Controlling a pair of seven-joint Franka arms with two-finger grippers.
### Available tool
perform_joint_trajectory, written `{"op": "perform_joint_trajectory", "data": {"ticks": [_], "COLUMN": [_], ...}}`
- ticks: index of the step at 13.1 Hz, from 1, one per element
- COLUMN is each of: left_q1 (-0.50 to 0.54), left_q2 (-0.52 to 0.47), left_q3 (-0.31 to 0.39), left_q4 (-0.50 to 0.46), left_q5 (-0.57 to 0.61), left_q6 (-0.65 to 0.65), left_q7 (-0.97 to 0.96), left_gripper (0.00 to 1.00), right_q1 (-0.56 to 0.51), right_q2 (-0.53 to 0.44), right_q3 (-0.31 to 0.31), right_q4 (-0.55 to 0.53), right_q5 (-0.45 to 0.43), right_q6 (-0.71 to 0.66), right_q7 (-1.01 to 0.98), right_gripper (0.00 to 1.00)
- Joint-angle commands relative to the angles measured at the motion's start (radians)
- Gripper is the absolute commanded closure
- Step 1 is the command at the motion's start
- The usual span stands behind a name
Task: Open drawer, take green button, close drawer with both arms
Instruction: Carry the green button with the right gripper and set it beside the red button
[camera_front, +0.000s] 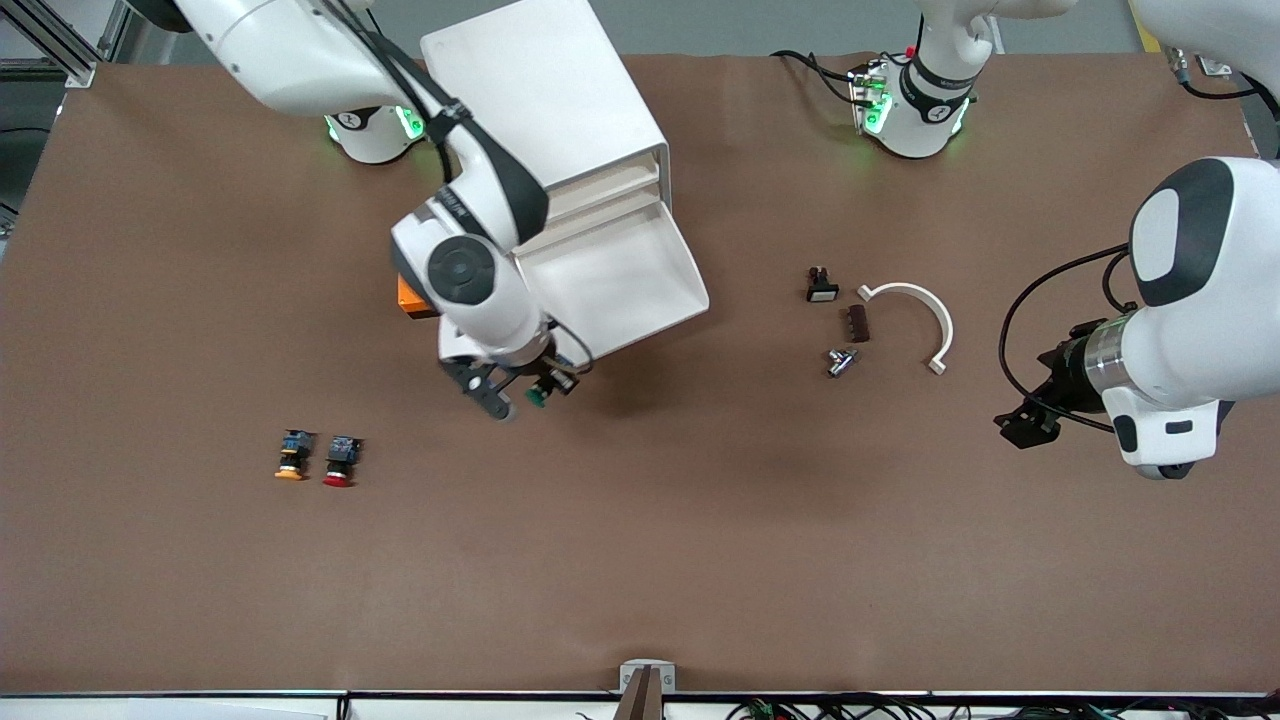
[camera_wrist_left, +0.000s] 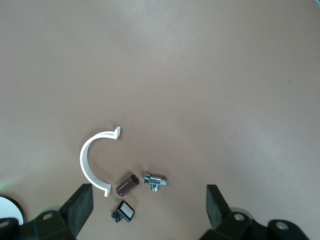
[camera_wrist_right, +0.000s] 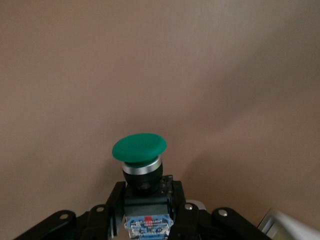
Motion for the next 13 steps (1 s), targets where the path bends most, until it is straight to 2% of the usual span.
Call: {"op": "perform_joint_trajectory", "data": {"ticks": [1,3,6,9,13], "left_q1": [-0.006,-0.005,-0.006,-0.024,-0.04], "left_q2": [-0.033,-0.031,-0.01,0.033,0.096], "left_q3": [0.007,0.005,0.004,-0.007,-0.094], "left_q4": [-0.024,-0.025,-0.03,-0.036,-0.044], "left_q5": [0.021,0.018,0.009,0.004,-0.011], "left_q6": [-0.004,-0.003,0.026,0.12,0.213], "left_q7": [0.031,0.078,0.241,0.252,0.251], "left_gripper": [0.01,0.01,0.01,0.01,0.01], "right_q1": [-0.145,-0.24,-0.327,-0.374,-0.377], "right_q2": [-0.001,0.007,0.051,0.099,0.154], "right_q3": [0.047,0.046,0.043,0.041,0.037], "right_q4": [0.003,0.001,0.0,-0.003,-0.008], "right_q5": [-0.024,-0.028,-0.079,-0.159,-0.186], "right_q6": [-0.023,-0.023,-0.013,0.03,0.085], "right_q7": [-0.239,-0.467,-0.66,-0.711,-0.718], "right_gripper": [0.98,0.98,0.98,0.98,0.98]}}
